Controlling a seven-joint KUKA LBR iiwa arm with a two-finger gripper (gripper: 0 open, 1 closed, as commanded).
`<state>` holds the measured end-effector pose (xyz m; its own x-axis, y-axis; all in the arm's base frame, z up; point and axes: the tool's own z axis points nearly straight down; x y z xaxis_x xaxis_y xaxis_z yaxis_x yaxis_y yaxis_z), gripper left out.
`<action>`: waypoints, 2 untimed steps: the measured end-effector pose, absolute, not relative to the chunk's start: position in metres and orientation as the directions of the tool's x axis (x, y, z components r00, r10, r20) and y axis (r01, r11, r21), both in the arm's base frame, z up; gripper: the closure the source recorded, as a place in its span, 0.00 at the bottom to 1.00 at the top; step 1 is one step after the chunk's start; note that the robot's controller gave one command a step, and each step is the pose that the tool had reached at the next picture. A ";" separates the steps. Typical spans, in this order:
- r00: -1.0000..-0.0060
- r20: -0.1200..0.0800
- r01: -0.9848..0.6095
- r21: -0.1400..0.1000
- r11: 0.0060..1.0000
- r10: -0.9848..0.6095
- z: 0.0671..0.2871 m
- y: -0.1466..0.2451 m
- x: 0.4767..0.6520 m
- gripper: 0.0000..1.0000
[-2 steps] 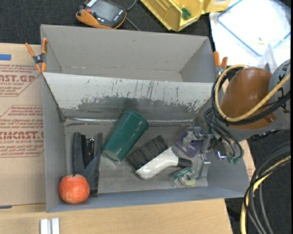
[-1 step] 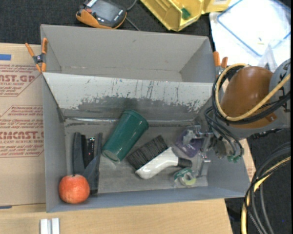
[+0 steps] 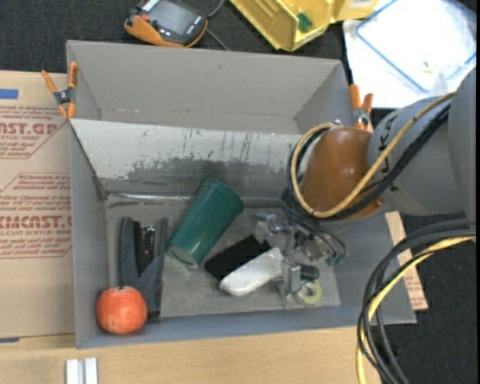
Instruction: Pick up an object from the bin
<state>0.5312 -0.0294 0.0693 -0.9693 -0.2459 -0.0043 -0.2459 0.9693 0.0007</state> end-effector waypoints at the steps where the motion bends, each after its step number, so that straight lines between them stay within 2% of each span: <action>1: -0.960 -0.010 -0.281 -0.004 0.960 -0.281 0.071 -0.015 0.527 0.00; 2: -0.985 -0.014 -0.175 -0.001 0.985 -0.175 0.071 -0.011 0.499 0.00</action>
Offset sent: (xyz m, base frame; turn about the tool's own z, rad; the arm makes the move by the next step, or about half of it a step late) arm -0.0337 0.0179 0.0007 0.0722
